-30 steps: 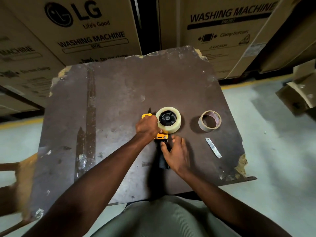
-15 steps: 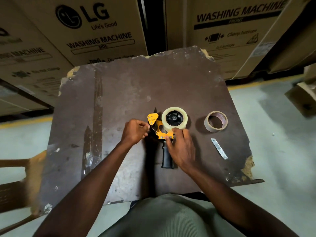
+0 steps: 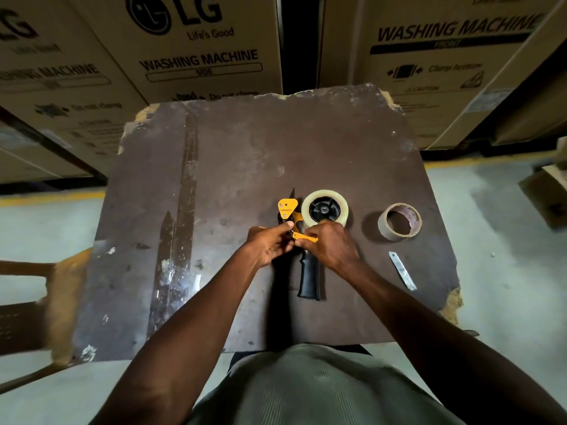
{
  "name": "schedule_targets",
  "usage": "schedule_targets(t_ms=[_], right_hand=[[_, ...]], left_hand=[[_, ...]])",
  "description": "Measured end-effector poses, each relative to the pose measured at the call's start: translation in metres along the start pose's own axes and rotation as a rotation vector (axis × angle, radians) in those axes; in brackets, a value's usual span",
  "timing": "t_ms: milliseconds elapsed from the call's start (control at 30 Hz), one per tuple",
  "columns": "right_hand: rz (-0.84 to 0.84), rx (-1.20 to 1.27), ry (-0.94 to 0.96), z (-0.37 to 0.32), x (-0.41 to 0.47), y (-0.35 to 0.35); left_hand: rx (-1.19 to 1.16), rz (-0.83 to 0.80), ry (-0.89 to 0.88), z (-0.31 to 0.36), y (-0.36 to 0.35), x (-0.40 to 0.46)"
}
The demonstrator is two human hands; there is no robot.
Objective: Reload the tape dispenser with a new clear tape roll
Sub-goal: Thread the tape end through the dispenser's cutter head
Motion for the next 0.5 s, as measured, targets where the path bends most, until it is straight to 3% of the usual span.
schedule_targets(t_ms=[500], right_hand=[[-0.058, 0.034, 0.062, 0.0081, -0.002, 0.0067]], left_hand=[[0.075, 0.055, 0.11, 0.0007, -0.0068, 0.0007]])
Point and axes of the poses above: each hand's wrist, its own x-axis towards the middle knuckle, its own y-axis out of the back of the hand, z = x × y, the point moved 5 cm from there along x, towards the middle knuckle, and after that the axes turned 11 degrees about -x, right-handed, at the moved point
